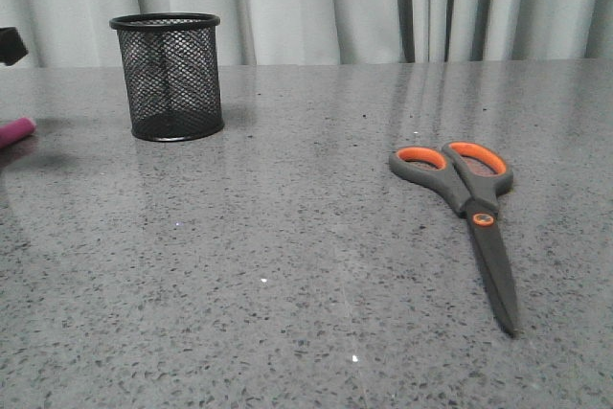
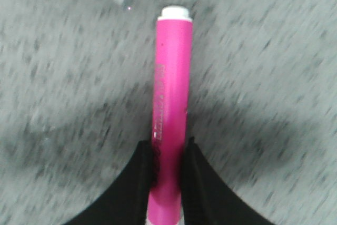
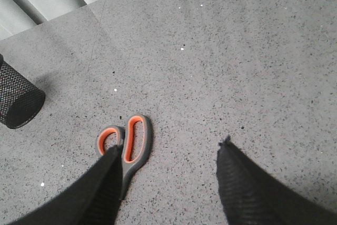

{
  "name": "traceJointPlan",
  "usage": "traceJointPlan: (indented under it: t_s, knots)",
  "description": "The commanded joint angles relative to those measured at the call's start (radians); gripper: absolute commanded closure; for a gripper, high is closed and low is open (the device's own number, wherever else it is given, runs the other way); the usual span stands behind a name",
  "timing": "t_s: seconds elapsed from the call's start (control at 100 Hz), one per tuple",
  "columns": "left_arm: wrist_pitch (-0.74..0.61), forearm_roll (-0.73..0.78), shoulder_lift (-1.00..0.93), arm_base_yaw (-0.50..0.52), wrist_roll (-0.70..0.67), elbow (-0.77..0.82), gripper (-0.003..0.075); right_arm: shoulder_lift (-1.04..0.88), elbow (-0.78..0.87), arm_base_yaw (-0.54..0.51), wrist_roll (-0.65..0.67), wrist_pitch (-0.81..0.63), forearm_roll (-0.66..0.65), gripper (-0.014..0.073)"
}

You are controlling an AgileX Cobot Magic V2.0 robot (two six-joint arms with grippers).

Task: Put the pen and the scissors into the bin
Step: 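Carry the upright pink marker with the left gripper above the mesh cup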

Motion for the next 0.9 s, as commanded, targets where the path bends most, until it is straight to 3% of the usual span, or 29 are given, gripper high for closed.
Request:
traceJointPlan:
  t_s: [0.0,0.08,0.16,0.23,0.29,0.44,0.57,0.66,0.89]
  knots:
    - [-0.142,-0.091,-0.088,-0.001,0.013,-0.021,0.0739,0.009,-0.037,-0.003,-0.012,-0.081,0.008,0.0235]
    - [-0.290,-0.204,-0.150,-0.001,0.061,-0.021,0.0739,0.009,-0.037,-0.003,-0.012,-0.081,0.014,0.0235]
    - [-0.423,-0.412,-0.212,-0.001,0.178,-0.021,0.0739,0.009,-0.037,-0.003,-0.012,-0.081,0.014,0.0235]
    - [-0.526,-0.636,-0.250,-0.006,0.329,-0.021,0.0739,0.009,-0.037,-0.003,-0.012,-0.086,0.014,0.0235]
    - [-0.592,-0.844,-0.267,-0.028,0.537,-0.021,0.0738,0.009,-0.037,-0.003,-0.012,-0.096,0.014,0.0235]
    - [-0.601,-1.277,-0.250,-0.115,1.020,-0.021,0.0738,0.015,-0.037,-0.003,-0.012,-0.108,0.014,0.0235]
    - [-0.616,-1.512,-0.197,-0.180,1.269,-0.021,0.0738,0.017,-0.037,-0.003,-0.012,-0.108,0.016,0.0235]
    - [-0.602,-1.565,-0.154,-0.199,1.340,-0.021,0.0738,0.017,-0.037,-0.003,-0.012,-0.106,0.019,0.0235]
    - [-0.540,-1.561,-0.060,-0.197,1.351,-0.021,0.0739,0.017,-0.037,-0.003,-0.012,-0.104,0.019,0.0235]
